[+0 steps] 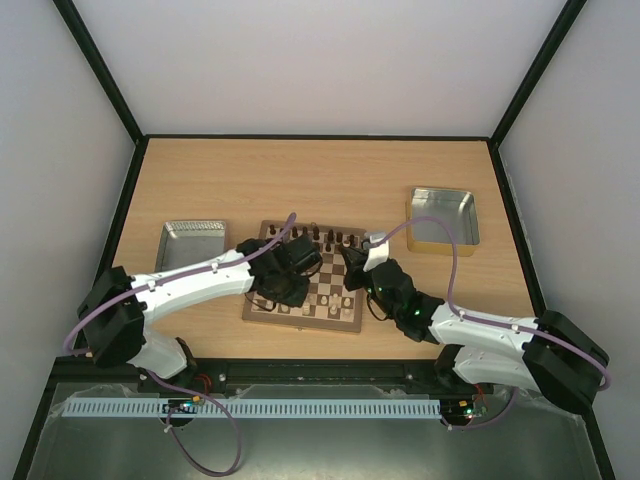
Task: Set up the chess pieces on the board
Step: Place the chess piece on the chessboard.
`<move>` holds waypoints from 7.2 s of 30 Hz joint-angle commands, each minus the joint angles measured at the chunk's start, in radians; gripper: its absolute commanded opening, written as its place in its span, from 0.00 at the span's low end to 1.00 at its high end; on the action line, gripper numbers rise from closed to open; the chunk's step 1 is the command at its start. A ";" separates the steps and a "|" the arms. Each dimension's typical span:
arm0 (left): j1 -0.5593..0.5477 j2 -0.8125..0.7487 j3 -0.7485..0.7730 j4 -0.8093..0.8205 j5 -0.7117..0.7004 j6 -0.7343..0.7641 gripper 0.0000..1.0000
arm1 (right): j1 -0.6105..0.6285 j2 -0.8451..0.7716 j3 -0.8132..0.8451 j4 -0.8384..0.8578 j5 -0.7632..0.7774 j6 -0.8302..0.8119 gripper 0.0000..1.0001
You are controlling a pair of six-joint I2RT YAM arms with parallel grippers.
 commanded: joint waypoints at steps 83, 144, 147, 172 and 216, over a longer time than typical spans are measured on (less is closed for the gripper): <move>0.331 -0.462 -0.381 0.933 0.423 -0.257 0.72 | -0.001 0.078 0.216 -0.078 -0.670 -0.412 0.05; 0.417 -0.644 -0.351 1.088 0.503 -0.744 0.13 | -0.003 -0.083 0.225 0.258 -0.376 0.704 0.63; 0.418 -0.644 -0.350 1.145 0.493 -0.838 0.13 | -0.003 -0.003 0.281 0.331 -0.507 0.774 0.59; 0.418 -0.619 -0.360 1.293 0.505 -0.916 0.14 | -0.003 0.096 0.353 0.441 -0.592 0.893 0.40; 0.417 -0.637 -0.408 1.318 0.512 -0.916 0.16 | -0.003 0.122 0.344 0.529 -0.537 0.911 0.19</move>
